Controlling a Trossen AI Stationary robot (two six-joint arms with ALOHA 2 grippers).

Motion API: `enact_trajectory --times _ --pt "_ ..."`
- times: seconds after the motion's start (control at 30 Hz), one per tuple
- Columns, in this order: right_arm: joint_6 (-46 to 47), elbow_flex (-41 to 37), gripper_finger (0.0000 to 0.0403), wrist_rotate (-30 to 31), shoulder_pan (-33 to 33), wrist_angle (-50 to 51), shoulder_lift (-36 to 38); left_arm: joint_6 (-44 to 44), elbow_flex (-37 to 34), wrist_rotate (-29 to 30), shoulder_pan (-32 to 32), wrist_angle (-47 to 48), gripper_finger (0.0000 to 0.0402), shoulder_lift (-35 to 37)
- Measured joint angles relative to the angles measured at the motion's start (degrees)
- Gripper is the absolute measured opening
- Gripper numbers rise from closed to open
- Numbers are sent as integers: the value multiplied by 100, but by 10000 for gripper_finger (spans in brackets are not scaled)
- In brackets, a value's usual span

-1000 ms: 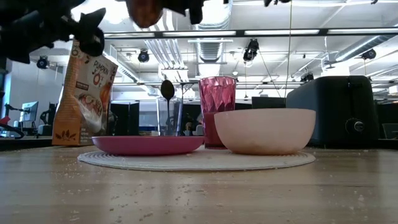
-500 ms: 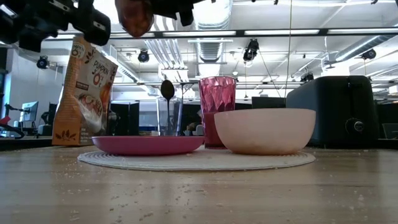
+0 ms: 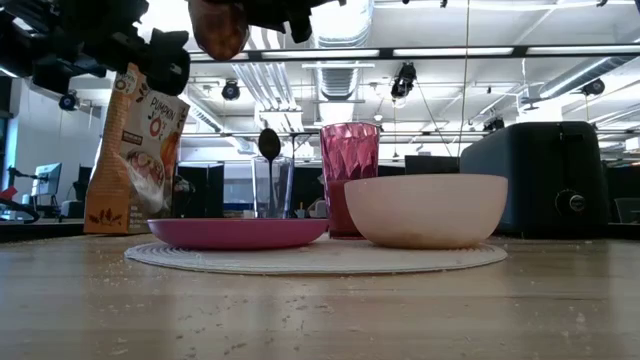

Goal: Arrange a breakfast setting
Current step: Put the apple to the top of the pink plate

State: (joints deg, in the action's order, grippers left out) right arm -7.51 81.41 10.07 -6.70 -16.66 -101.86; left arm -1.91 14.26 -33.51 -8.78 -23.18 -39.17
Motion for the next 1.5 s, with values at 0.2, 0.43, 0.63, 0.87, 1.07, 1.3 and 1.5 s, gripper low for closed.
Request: enact_trajectory --times 0.2,0.43,0.63,0.87,1.07,1.3,1.5 --pt "0 -2 185 -35 0 4 7 336 0 306 -25 -320 233 81" --pt "-322 -4 185 -457 -1 -33 7 477 -2 471 -26 -631 253 -37" --pt "-1033 144 185 -581 34 -34 -37 441 61 472 -26 -817 259 -337" --pt "-1577 186 185 -685 73 -166 -37 441 421 229 -28 -787 260 -836" --pt "-1926 186 185 -805 111 -165 -130 470 708 -353 -12 -770 260 -1367" --pt "-2239 181 185 -797 111 -203 -165 482 833 -656 -12 -783 260 -1606" --pt "-2291 181 185 -805 120 -183 -165 554 868 -776 -12 -873 255 -1699"
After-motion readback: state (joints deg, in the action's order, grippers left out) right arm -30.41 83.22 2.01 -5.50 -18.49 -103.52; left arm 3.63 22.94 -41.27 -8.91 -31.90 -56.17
